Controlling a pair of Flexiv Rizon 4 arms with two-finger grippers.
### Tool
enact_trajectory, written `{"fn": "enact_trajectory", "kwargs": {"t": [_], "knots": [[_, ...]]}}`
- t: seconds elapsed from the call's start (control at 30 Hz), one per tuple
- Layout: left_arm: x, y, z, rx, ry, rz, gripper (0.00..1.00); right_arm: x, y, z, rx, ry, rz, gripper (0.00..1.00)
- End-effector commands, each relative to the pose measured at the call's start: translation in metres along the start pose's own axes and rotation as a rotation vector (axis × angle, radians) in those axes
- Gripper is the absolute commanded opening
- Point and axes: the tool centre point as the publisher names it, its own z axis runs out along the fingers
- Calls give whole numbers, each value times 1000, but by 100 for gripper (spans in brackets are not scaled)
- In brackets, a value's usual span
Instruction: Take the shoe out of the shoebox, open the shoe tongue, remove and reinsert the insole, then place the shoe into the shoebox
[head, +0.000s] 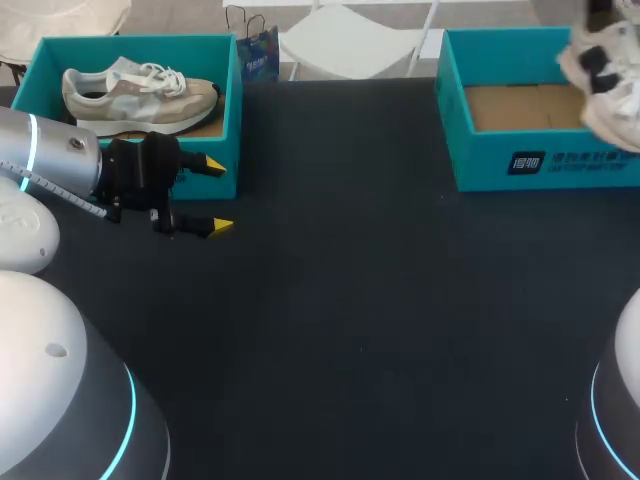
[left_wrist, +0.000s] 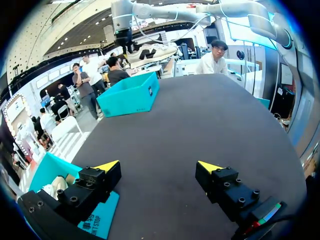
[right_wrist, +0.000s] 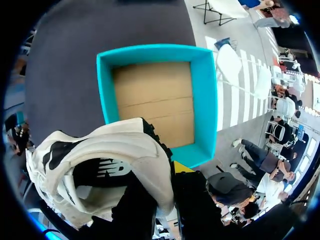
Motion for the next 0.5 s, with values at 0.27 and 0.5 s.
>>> {"fn": "enact_trajectory", "kwargs": {"t": [0.27, 0.5], "knots": [[0, 0, 0, -3, 1, 1, 100, -18, -63, 50, 43, 66, 80, 0], [0, 0, 0, -3, 1, 1, 100, -11, -76, 52, 158, 74, 480, 0]]}}
